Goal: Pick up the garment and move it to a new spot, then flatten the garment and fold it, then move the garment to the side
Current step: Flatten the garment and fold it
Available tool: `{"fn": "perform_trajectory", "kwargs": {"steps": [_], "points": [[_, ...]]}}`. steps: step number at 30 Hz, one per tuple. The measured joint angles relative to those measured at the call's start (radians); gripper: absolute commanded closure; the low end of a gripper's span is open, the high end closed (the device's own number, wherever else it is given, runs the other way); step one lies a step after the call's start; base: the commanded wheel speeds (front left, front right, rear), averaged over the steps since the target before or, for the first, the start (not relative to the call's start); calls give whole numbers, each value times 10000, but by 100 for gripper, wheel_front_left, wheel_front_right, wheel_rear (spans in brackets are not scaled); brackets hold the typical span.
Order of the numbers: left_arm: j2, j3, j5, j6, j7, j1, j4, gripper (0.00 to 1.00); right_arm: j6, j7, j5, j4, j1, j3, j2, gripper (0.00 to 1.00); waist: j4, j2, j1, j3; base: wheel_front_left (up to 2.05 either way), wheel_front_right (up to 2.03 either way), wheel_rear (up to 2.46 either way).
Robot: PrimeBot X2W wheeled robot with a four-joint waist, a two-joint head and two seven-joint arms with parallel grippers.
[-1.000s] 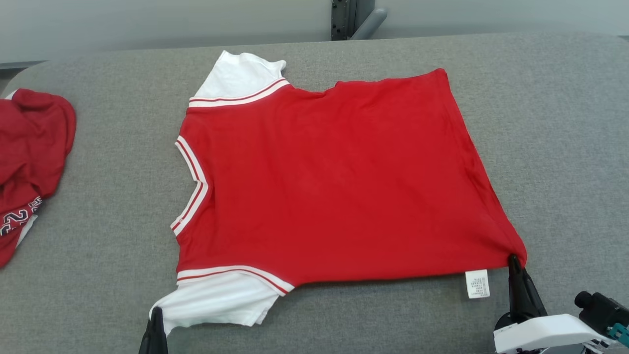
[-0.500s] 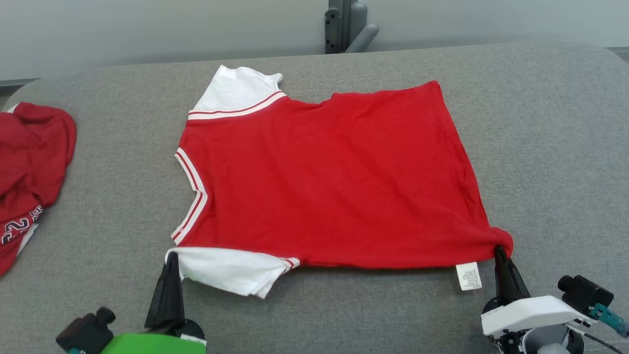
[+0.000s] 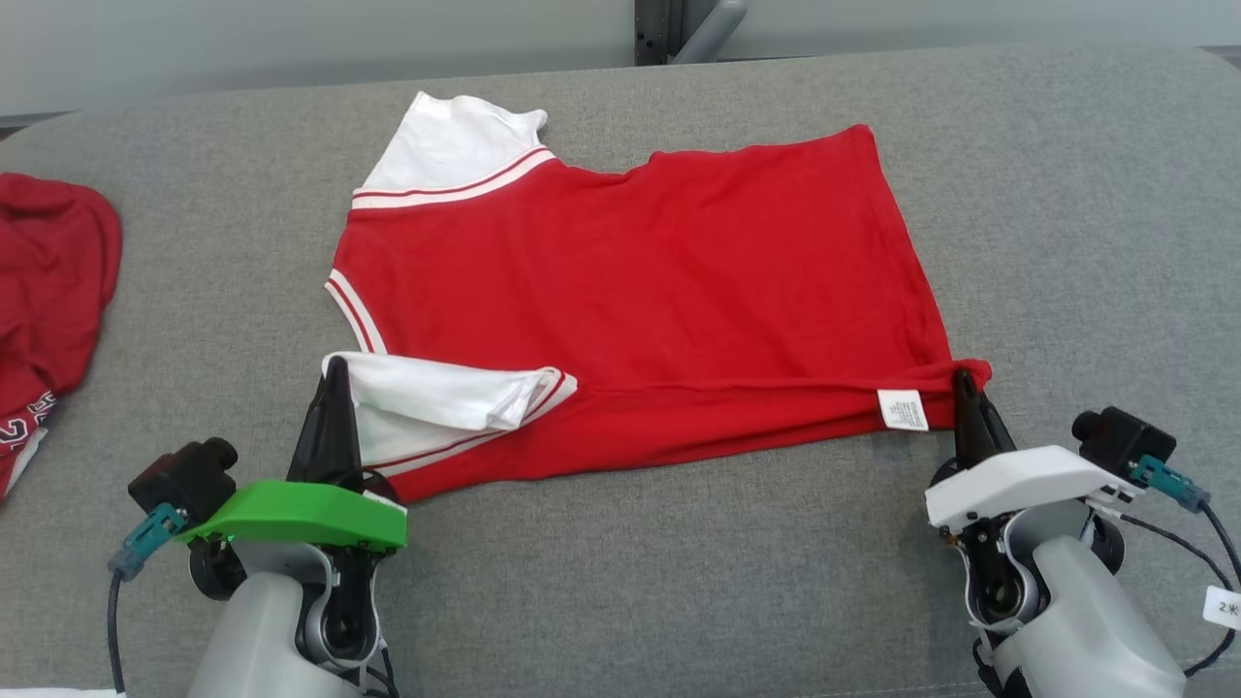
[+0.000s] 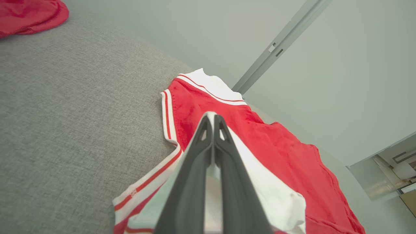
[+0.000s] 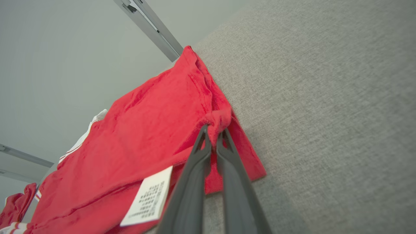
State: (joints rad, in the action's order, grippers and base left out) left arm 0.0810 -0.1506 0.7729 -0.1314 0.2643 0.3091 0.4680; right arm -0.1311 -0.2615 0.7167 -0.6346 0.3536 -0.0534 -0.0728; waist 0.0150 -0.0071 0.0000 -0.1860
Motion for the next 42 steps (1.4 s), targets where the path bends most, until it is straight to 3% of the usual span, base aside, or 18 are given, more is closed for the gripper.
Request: {"fn": "perform_trajectory", "kwargs": {"steps": [4,10,16,18,19,20,21,23,32,42], "points": [[-90,257,-180,0,0,755,794,100,0,-2,-140,-1214,1223,-222,27,100,-55,0,0,-335,0,0,0],[-132,696,-489,-2,0,1169,926,100,0,-2,-184,-1668,1825,-393,94,100,-50,0,0,-452,0,0,0],[-211,727,-819,0,0,1412,1611,100,0,-2,-272,-2130,2188,-570,176,53,-84,0,0,-454,0,0,0],[-228,723,-857,0,0,1534,1718,100,0,-2,-322,-2150,2279,-533,194,7,-93,0,0,-444,0,0,0],[-228,723,-857,0,0,1534,1718,100,0,-2,-322,-2150,2279,-533,194,0,-93,0,0,-444,0,0,0],[-238,732,-859,0,0,1581,1718,91,0,-2,-339,-2123,2311,-500,201,0,-98,0,0,-442,0,0,0],[-245,750,-867,0,0,1628,1703,68,0,-2,-341,-2052,2329,-462,209,0,-102,0,0,-441,0,0,0],[-249,757,-874,0,0,1702,1618,0,0,-4,-372,-1871,2345,-418,207,0,-112,0,0,-431,0,0,0],[-290,324,-385,0,0,1627,892,0,0,-4,-884,-813,2205,-295,222,0,-144,0,0,-338,0,0,0],[-59,617,-247,0,0,-319,-8,0,0,-4,-2604,1032,717,821,230,0,-83,0,0,-65,0,0,0]]}}
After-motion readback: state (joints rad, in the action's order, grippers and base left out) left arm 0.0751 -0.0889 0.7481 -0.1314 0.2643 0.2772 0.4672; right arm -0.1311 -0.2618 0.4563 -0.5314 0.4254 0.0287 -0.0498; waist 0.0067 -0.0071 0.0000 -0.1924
